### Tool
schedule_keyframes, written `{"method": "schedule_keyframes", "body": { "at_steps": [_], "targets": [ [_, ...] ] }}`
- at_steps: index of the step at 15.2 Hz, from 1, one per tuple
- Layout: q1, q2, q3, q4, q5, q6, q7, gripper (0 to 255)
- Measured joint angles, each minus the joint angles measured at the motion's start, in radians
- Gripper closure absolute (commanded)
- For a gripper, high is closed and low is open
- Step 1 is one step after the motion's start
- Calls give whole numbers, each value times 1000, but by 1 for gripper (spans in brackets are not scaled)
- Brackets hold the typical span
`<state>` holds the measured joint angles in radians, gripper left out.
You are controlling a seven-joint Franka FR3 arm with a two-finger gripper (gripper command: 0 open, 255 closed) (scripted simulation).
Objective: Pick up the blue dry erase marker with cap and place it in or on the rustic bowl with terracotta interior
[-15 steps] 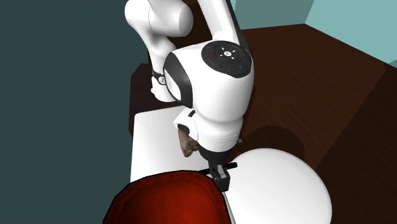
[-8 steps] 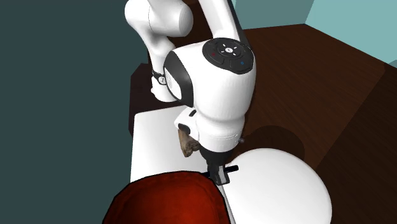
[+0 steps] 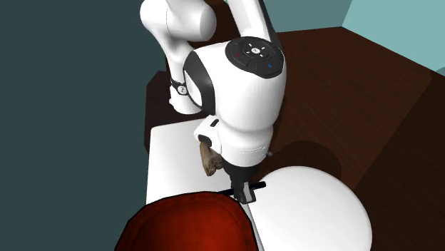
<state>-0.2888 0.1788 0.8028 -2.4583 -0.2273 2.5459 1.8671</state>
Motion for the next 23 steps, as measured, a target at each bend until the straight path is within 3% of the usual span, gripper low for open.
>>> {"method": "schedule_keyframes", "body": {
  "at_steps": [12,23],
  "targets": [
    [-43,-204,65,21,258,-154,-186,255],
    [-21,-353,33,81,393,-322,-284,255]
  ]
}}
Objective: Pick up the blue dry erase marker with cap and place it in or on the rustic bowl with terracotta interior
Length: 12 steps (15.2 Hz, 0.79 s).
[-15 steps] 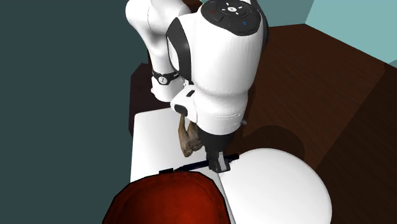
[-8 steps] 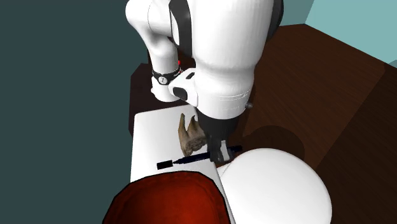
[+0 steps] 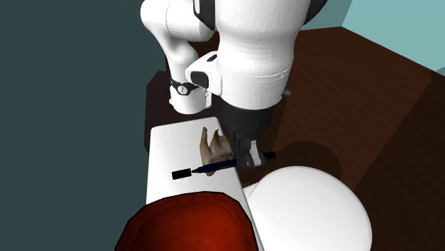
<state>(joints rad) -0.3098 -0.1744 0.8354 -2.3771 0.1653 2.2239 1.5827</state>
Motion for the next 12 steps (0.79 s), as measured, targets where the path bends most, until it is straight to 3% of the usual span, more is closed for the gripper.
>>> {"method": "schedule_keyframes", "body": {
  "at_steps": [7,12],
  "targets": [
    [12,-67,-32,47,40,-101,-36,255],
    [-51,85,-24,179,-88,-119,-6,255]
  ]
}}
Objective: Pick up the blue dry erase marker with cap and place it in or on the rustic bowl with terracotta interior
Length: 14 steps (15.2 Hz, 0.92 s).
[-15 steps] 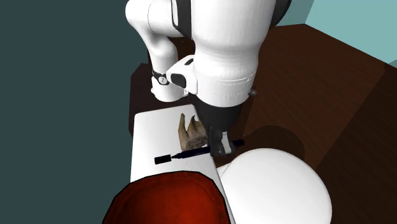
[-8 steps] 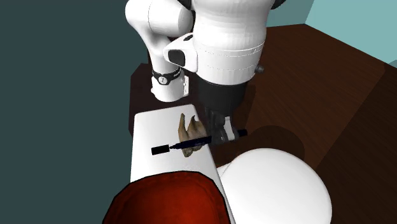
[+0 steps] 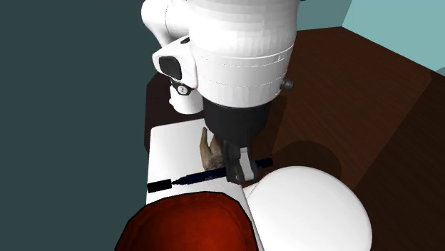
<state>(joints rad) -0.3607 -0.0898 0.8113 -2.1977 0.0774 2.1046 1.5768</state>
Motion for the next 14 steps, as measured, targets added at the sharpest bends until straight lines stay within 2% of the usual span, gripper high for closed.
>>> {"method": "schedule_keyframes", "body": {
  "at_steps": [3,7,14],
  "targets": [
    [-21,123,-4,115,-103,-28,31,255],
    [-12,286,-32,265,-230,-65,62,255],
    [6,352,-52,255,-287,-9,91,255]
  ]
}}
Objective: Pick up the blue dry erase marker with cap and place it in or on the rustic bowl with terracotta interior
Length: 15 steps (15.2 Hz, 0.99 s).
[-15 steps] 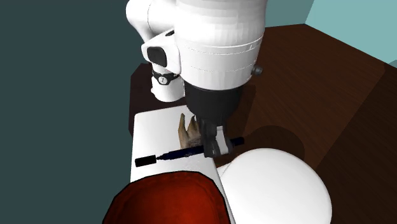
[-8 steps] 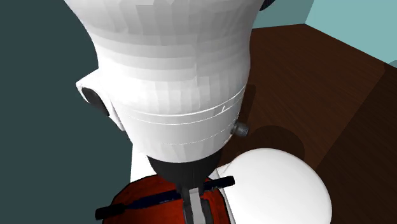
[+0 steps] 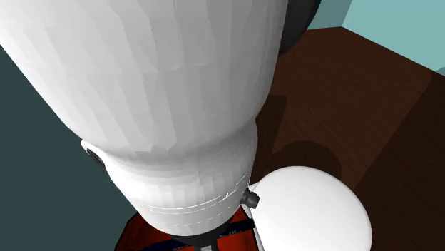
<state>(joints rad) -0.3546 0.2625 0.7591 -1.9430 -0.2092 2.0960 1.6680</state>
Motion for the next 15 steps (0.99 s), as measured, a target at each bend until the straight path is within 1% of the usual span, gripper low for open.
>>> {"method": "schedule_keyframes", "body": {
  "at_steps": [8,13,14,15],
  "targets": [
    [19,56,-23,-40,-54,86,35,255],
    [21,59,-23,-42,-58,93,38,255],
    [21,59,-23,-41,-58,92,39,0],
    [21,61,-24,-43,-58,91,39,0]
  ]
}}
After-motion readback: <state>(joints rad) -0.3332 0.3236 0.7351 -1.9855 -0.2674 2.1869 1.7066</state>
